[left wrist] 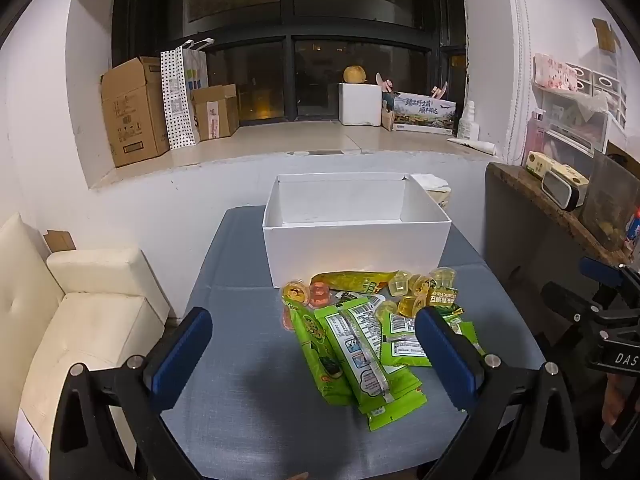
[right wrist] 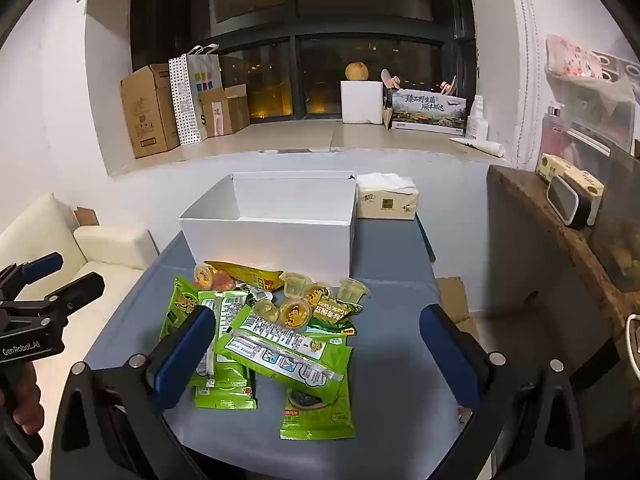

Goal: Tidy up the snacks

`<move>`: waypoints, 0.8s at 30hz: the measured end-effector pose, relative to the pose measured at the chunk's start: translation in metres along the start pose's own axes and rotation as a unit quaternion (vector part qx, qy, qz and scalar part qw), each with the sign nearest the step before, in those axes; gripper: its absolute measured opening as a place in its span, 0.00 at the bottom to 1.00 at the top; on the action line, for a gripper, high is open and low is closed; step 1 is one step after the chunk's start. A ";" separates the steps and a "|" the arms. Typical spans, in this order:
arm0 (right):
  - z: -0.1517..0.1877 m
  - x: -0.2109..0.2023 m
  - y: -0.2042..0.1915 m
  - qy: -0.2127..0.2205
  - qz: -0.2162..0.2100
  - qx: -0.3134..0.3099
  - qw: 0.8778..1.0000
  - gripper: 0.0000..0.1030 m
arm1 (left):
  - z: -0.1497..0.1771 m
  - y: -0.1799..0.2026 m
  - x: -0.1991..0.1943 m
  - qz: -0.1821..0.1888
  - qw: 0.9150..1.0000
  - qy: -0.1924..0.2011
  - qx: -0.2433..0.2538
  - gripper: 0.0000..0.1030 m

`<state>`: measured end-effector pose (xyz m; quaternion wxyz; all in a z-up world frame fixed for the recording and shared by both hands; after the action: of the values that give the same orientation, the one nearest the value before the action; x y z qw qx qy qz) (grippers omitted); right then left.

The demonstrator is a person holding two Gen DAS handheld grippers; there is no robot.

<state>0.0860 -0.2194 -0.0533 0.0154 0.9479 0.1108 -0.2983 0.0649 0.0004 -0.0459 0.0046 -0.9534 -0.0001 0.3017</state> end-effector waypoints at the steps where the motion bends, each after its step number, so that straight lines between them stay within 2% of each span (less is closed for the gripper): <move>1: 0.000 0.000 0.000 0.001 0.000 0.000 1.000 1.00 | 0.000 0.000 0.000 0.000 1.000 -0.002 0.001 1.00; 4: 0.000 0.000 -0.001 -0.001 -0.001 -0.003 1.000 1.00 | 0.000 0.004 0.003 -0.003 1.000 -0.013 0.007 1.00; 24: -0.002 -0.006 -0.001 0.002 -0.001 -0.004 1.000 1.00 | -0.005 0.001 -0.005 0.001 1.000 -0.001 0.001 1.00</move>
<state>0.0817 -0.2195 -0.0482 0.0188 0.9485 0.1126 -0.2956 0.0643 -0.0010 -0.0388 0.0056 -0.9530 0.0016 0.3028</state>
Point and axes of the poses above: each gripper's, at about its wrist camera, not at the fingertips, and x roughly the way its jaws point, y to its right, z to its underside, the point moved 8 cm from there along x, roughly the way its jaws point
